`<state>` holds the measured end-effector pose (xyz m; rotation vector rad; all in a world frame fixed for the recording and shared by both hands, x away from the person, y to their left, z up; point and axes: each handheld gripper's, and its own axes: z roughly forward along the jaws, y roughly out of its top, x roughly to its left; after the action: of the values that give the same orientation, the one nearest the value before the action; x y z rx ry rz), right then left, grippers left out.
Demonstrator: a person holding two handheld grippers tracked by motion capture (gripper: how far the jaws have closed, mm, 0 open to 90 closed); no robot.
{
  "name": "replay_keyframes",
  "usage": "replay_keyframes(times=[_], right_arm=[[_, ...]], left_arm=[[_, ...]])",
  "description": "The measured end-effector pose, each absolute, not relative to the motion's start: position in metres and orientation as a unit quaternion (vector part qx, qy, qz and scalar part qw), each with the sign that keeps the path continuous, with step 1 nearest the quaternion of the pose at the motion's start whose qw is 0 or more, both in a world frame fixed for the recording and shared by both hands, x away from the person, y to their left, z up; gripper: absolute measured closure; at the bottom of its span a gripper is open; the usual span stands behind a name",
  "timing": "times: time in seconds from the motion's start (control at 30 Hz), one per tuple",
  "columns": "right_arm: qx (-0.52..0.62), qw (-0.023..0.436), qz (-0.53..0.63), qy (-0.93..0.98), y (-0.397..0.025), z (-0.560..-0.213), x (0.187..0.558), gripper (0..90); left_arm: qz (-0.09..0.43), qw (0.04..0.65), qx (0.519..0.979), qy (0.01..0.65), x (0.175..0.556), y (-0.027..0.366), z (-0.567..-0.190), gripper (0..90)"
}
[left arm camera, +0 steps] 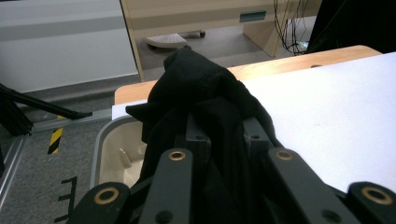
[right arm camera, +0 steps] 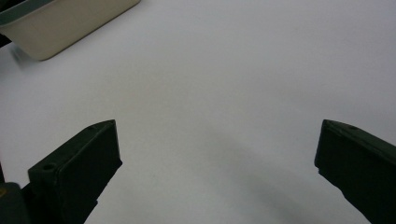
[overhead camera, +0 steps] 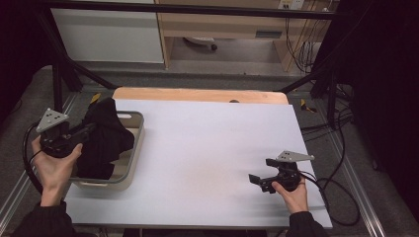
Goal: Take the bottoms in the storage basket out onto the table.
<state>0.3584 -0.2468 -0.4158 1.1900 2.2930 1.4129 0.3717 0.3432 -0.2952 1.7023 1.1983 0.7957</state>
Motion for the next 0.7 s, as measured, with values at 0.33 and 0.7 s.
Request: replay_keyframes(times=[0.33,0.7], right_arm=[[0.401,0.099,0.477,0.776,-0.247,-0.416,0.358,0.6],[0.401,0.098,0.476,0.777,-0.246,-0.416,0.358,0.6]], left_arm=[[0.332,0.452,0.675,0.479,0.367,0.342,-0.290,77.6],[0.336,0.464,0.669,0.474,0.364,0.341,-0.285,77.6]])
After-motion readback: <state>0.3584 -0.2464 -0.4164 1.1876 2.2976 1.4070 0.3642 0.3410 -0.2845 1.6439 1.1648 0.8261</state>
